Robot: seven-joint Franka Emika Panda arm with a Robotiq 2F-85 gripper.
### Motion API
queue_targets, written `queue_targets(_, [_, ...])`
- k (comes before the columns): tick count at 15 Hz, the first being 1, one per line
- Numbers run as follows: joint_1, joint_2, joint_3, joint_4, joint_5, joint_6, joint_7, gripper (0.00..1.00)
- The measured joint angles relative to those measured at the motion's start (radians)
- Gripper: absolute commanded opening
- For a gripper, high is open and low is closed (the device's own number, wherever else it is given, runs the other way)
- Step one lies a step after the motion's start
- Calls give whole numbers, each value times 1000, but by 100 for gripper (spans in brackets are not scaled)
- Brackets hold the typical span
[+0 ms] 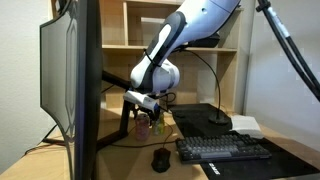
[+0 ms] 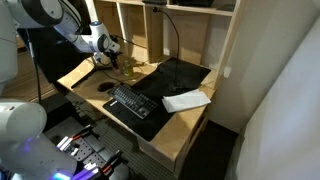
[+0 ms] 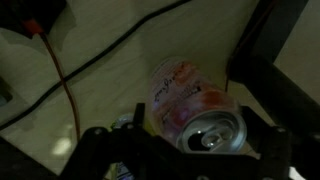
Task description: Place the pink soda can next to the yellow one
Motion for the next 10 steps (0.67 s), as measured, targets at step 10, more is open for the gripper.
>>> queue_targets(10, [0, -21, 2, 26, 0, -28, 70, 100])
